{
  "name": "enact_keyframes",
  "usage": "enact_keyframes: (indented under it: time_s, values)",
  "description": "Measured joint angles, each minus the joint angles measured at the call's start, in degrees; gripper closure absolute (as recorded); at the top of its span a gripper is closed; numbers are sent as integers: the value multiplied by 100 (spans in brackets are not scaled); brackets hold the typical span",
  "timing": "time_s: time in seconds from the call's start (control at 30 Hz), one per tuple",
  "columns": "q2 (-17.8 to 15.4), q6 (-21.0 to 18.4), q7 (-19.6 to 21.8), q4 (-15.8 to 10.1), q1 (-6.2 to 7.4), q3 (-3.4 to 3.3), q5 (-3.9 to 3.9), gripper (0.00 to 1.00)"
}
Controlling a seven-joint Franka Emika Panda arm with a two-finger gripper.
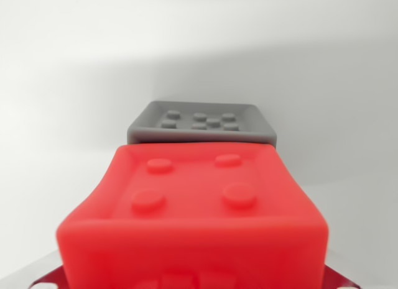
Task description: Destack cube
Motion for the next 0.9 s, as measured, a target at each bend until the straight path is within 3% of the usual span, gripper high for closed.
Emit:
enact_keyframes:
  time_s: [0.9]
  values:
    - [-125,-86,0,-16,0,0,0,100]
